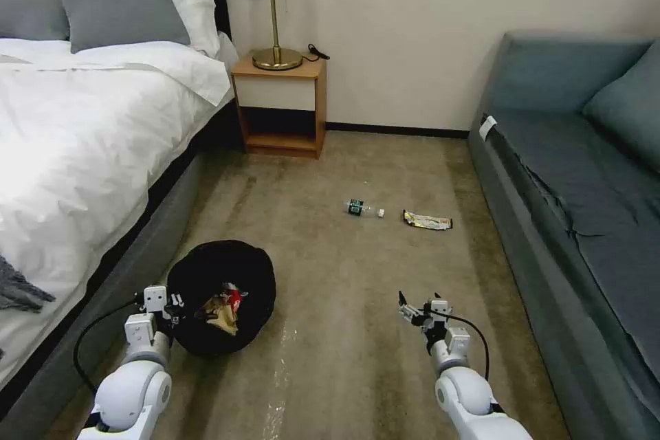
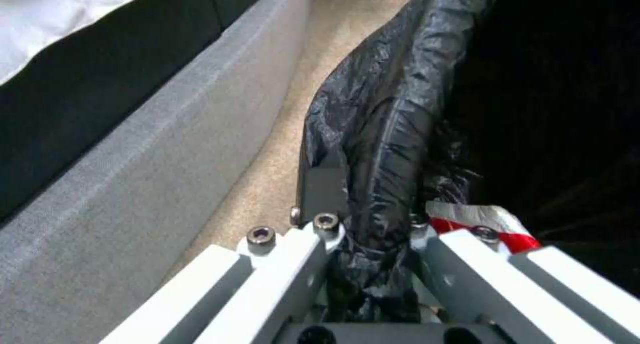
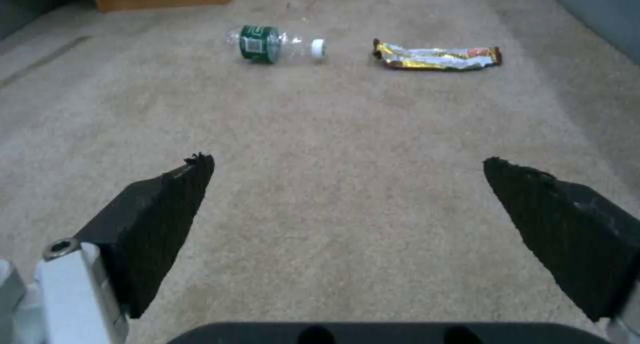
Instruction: Pick up the trash bin, then pick up the garbage on the floor and place it into the trash bin.
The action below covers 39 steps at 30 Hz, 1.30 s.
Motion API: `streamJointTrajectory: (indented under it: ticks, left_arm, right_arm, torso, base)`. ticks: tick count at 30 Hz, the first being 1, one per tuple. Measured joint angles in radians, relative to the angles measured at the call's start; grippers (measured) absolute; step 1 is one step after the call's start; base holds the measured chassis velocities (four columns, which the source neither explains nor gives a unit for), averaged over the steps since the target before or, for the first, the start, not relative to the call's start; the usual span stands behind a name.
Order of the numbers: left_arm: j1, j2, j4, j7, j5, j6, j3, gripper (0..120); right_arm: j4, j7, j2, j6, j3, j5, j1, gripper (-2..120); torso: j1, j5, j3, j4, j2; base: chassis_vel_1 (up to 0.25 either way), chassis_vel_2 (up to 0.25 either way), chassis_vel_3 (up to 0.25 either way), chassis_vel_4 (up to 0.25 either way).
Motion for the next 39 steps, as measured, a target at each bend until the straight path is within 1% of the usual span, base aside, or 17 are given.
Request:
streamJointTrajectory:
  ticks: [9, 20, 39]
  left_arm:
    - [0.012, 0.000, -0.007, 0.000, 0.001, 0.000, -0.002, 0]
    - [0.017, -0.001, -0.013, 0.000, 0.004, -0.003, -0.002, 0]
    - [0.015, -0.011, 0.018, 0.003, 0.016, -0.014, 0.016, 0]
  right_arm:
    - [0.007, -0.005, -0.010, 0.000, 0.010, 0.005, -0.006, 100]
    - [0.006, -0.009, -0.014, 0.005, 0.022, 0.011, -0.008, 100]
    - [-0.035, -0.029, -0.010, 0.027, 0.042, 0.023, -0.004, 100]
  torso:
    - [0.000, 0.0000, 0.000, 0.0001, 0.000]
    - [0.000, -0.0001, 0.000, 0.0000, 0.000]
    - [0.000, -0.0001, 0.000, 0.0000, 0.000]
  base:
    - [-0.010, 0.014, 0.009, -0.010]
    - [-0.085, 0.078, 0.078, -0.089]
    - [-0.079, 0.084, 0.089, -0.092]
